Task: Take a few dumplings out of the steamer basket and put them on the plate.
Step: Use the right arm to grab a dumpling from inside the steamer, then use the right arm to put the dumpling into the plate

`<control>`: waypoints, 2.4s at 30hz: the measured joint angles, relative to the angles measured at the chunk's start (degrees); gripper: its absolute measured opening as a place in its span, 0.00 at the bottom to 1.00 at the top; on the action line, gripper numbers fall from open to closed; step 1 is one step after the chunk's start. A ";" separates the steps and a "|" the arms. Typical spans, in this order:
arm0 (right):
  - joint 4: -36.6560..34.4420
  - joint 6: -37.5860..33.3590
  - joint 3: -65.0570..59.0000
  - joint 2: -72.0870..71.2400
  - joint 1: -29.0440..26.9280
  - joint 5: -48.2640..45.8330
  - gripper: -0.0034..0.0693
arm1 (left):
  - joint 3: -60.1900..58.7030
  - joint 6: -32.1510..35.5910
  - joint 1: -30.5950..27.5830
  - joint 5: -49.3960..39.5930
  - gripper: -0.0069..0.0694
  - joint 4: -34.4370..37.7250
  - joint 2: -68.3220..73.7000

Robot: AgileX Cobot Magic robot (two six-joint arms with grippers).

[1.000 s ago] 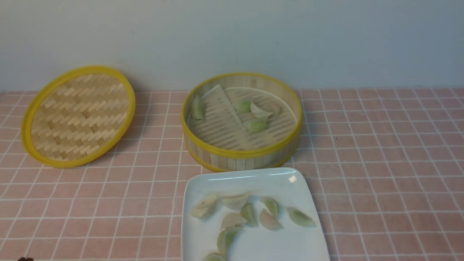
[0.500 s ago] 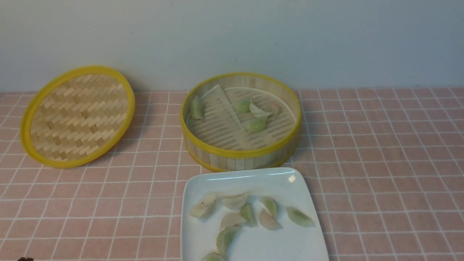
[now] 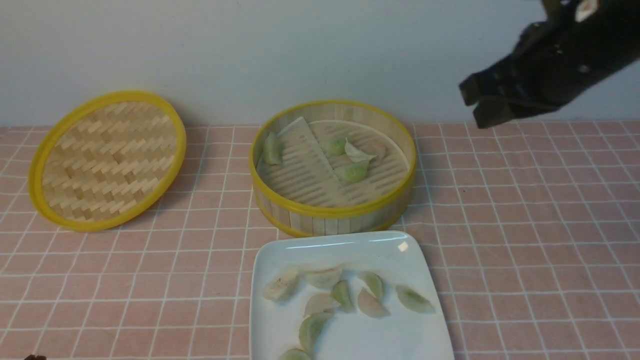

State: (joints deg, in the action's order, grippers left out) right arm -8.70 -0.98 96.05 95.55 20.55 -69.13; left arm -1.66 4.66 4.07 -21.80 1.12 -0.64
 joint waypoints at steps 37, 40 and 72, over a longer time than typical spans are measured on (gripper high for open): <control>11.07 3.96 52.12 54.27 2.38 1.89 0.58 | 0.00 0.00 0.00 -0.05 0.08 0.00 0.00; 10.25 4.07 52.24 54.92 1.93 2.37 0.58 | 0.00 0.00 0.00 -0.05 0.08 0.00 0.00; -2.62 -0.19 12.06 17.27 11.35 -2.23 0.30 | 0.05 0.00 0.00 -0.05 0.08 0.00 0.00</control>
State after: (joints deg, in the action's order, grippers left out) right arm -11.32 -1.17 108.11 112.82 31.90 -71.36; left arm -1.61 4.66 4.07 -21.85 1.12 -0.64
